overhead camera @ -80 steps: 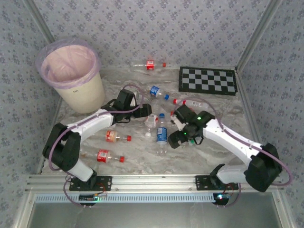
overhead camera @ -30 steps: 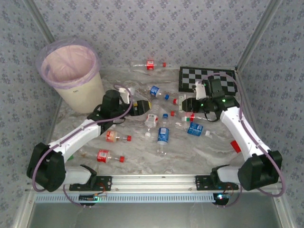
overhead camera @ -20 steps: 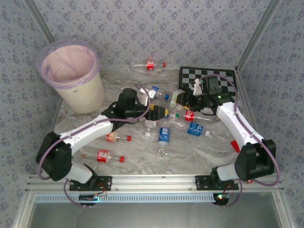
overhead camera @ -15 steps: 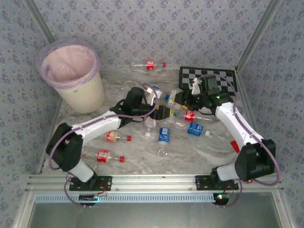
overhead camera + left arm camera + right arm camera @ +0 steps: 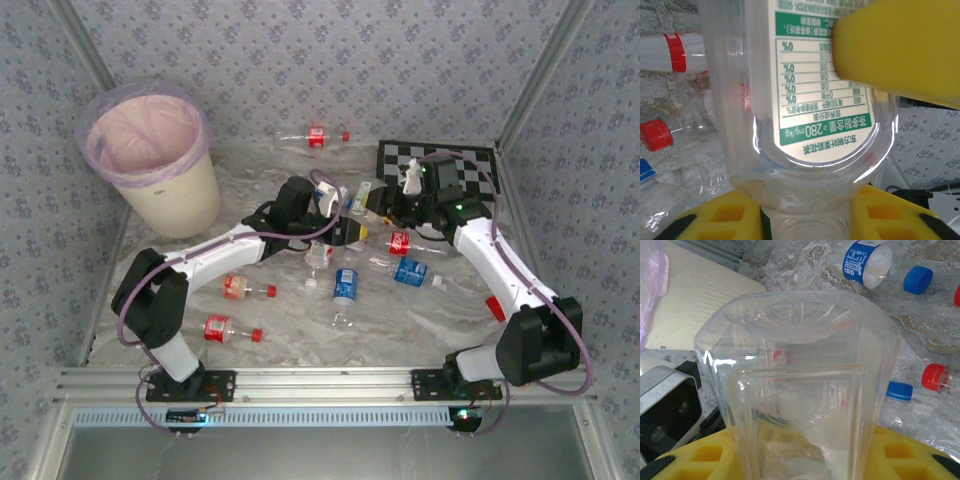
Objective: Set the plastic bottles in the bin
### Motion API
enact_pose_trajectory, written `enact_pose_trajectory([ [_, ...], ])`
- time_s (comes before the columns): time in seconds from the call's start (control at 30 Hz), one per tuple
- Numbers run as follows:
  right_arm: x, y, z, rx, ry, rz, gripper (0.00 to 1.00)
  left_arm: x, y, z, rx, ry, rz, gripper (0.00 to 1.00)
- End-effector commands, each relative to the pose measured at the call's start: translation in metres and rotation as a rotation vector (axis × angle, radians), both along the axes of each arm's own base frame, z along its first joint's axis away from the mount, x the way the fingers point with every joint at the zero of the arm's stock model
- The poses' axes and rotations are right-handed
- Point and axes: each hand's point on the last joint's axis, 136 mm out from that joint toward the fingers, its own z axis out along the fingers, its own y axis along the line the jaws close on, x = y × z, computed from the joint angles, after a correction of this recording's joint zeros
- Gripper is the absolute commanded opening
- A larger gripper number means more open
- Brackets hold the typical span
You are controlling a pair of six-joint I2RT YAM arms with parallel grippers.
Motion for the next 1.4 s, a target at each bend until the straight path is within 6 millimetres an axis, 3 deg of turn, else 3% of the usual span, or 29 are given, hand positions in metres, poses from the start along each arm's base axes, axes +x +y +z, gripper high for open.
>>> enact_pose_trajectory([
  [0.0, 0.004, 0.003, 0.015, 0.023, -0.035, -0.006, 0.38, -0.004, -0.01, 0.02, -0.041, -0.061, -0.051, 0.29],
  [0.03, 0.004, 0.001, 0.016, 0.021, -0.037, -0.008, 0.46, -0.003, -0.009, 0.021, -0.04, -0.063, -0.048, 0.27],
  [0.1, 0.002, -0.001, 0.013, 0.011, -0.026, -0.002, 0.77, 0.0, -0.006, 0.022, -0.032, -0.063, -0.033, 0.25],
  [0.17, 0.007, -0.006, 0.031, 0.018, -0.035, -0.013, 0.96, 0.006, 0.0, 0.025, -0.029, -0.067, -0.011, 0.24],
  [0.2, 0.009, -0.011, 0.034, -0.008, -0.061, -0.003, 1.0, 0.01, 0.003, 0.029, -0.03, -0.075, 0.0, 0.24],
  [0.33, 0.021, -0.045, 0.041, -0.051, -0.066, -0.108, 1.0, 0.033, 0.03, 0.058, -0.022, -0.144, 0.075, 0.22],
  [0.43, 0.024, -0.071, 0.034, -0.098, -0.065, -0.194, 1.0, 0.056, 0.064, 0.089, 0.052, -0.22, 0.166, 0.21],
  [0.53, 0.018, -0.076, 0.022, -0.134, -0.055, -0.189, 1.0, 0.08, 0.112, 0.122, 0.2, -0.308, 0.299, 0.21],
  [0.63, 0.013, -0.076, 0.012, -0.152, -0.032, -0.172, 1.0, 0.11, 0.174, 0.154, 0.27, -0.332, 0.471, 0.21],
  [0.77, 0.013, -0.076, 0.003, -0.161, -0.017, -0.165, 1.0, 0.147, 0.277, 0.189, 0.367, -0.38, 0.782, 0.18],
  [0.83, 0.016, -0.073, 0.004, -0.175, -0.021, -0.156, 1.0, 0.162, 0.325, 0.196, 0.389, -0.378, 0.927, 0.15],
  [0.9, 0.012, -0.071, 0.002, -0.212, -0.008, -0.137, 1.0, 0.175, 0.372, 0.196, 0.407, -0.342, 1.046, 0.12],
  [0.97, 0.011, -0.069, 0.003, -0.241, -0.019, -0.128, 1.0, 0.183, 0.407, 0.185, 0.452, -0.28, 1.118, 0.1],
  [1.07, 0.008, -0.066, 0.002, -0.259, -0.02, -0.12, 1.0, 0.195, 0.445, 0.16, 0.551, -0.197, 1.163, 0.09],
  [1.23, 0.008, -0.061, 0.0, -0.262, -0.022, -0.112, 1.0, 0.208, 0.472, 0.118, 0.639, -0.061, 1.138, 0.09],
  [1.37, 0.036, -0.049, 0.016, -0.187, -0.076, -0.127, 1.0, 0.213, 0.473, 0.088, 0.686, 0.017, 1.084, 0.14],
])
